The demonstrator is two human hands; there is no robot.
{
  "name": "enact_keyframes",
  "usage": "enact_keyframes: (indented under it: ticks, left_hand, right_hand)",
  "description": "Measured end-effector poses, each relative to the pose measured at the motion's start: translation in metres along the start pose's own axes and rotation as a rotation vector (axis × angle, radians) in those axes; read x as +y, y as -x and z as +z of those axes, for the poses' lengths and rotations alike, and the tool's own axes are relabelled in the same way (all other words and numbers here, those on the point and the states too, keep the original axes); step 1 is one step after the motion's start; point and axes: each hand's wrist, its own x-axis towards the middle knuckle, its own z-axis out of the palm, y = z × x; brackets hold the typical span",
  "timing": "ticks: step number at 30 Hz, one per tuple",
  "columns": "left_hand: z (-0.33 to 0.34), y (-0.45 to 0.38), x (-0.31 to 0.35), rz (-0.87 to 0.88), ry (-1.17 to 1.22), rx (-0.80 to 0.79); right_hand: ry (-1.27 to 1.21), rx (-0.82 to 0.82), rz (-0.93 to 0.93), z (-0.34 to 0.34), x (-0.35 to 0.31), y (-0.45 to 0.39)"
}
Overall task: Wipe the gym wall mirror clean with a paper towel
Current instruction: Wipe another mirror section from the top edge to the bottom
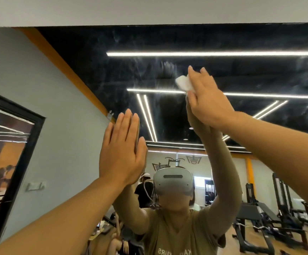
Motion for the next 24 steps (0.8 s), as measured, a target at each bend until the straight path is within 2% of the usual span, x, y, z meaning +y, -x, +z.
enact_keyframes:
  ticks: [6,10,14,16,20,24]
  left_hand:
    - [-0.004,0.0,0.006,-0.033,-0.065,-0.076]
    - [-0.014,0.005,0.023,-0.085,-0.003,-0.132]
    - [-0.02,0.033,0.053,0.186,0.027,-0.197]
    - [-0.014,0.047,0.066,0.231,0.064,-0.222]
    - [0.002,0.067,0.089,0.165,0.05,-0.192]
    - [0.012,0.072,0.092,0.147,-0.006,-0.136]
  right_hand:
    - [0.089,-0.214,-0.443,0.007,0.006,0.104]
    - [0.124,-0.236,-0.619,0.012,0.021,0.149]
    - [0.149,-0.232,-0.757,0.007,0.038,0.161]
    - [0.184,-0.233,-0.813,0.003,0.046,0.154]
    - [0.155,-0.229,-0.77,-0.009,0.061,0.12]
    - [0.161,-0.189,-0.547,-0.03,0.08,0.064]
